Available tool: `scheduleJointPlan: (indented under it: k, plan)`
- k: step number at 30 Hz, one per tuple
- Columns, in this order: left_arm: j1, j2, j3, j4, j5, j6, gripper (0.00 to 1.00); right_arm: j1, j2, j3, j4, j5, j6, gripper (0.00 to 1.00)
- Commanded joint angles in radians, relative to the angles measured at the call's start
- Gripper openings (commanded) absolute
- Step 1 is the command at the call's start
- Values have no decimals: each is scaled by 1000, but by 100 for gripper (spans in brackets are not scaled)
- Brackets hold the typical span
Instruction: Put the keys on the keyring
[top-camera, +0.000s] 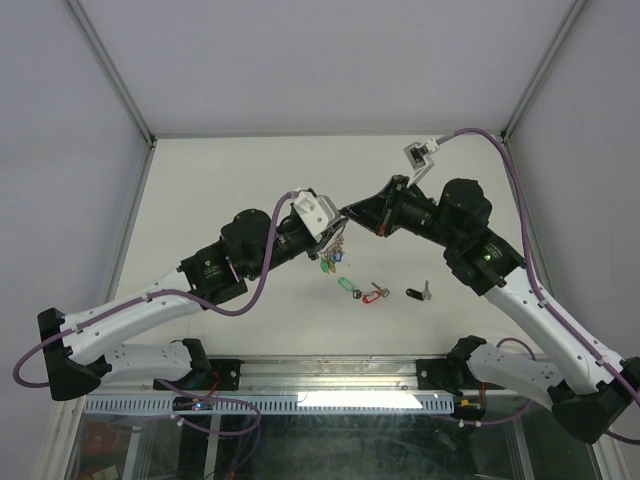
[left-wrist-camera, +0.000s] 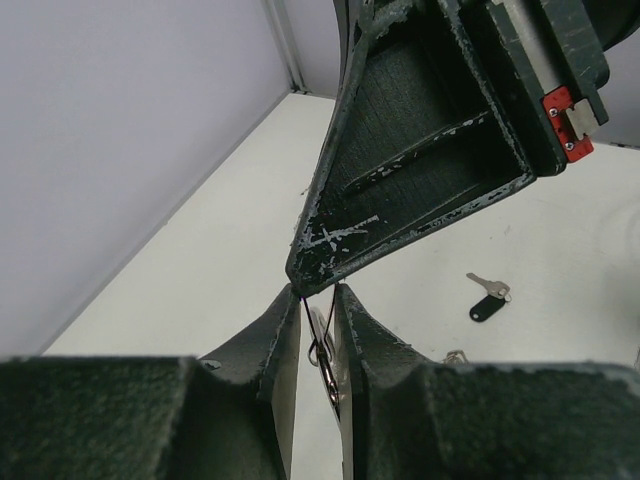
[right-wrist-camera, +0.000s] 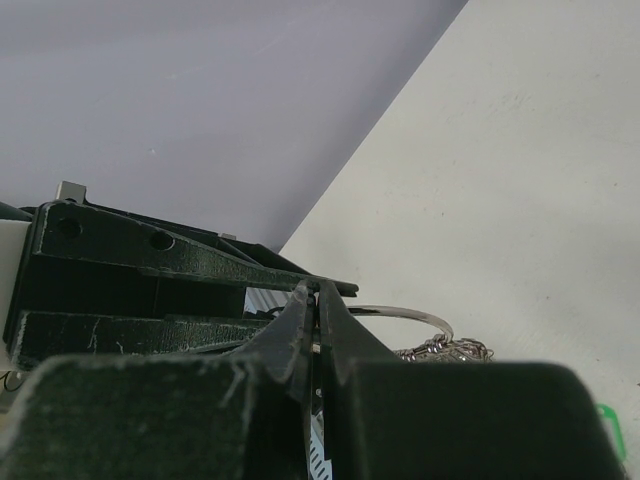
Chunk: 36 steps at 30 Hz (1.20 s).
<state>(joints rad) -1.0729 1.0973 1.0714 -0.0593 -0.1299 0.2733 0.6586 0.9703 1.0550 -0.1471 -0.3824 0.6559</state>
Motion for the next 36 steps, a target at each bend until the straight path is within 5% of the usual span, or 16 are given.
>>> scheduleJointPlan:
  k: [1,27,36]
  plan:
    - [-10,-1,44,49,23,-2,17,-4,-35,16,89,1,13,0]
    - [-15,9,44,45,30,4,23,-7,-45,8,110,10,18,0]
    - [-15,1,45,44,22,4,12,-8,-38,5,110,3,19,0]
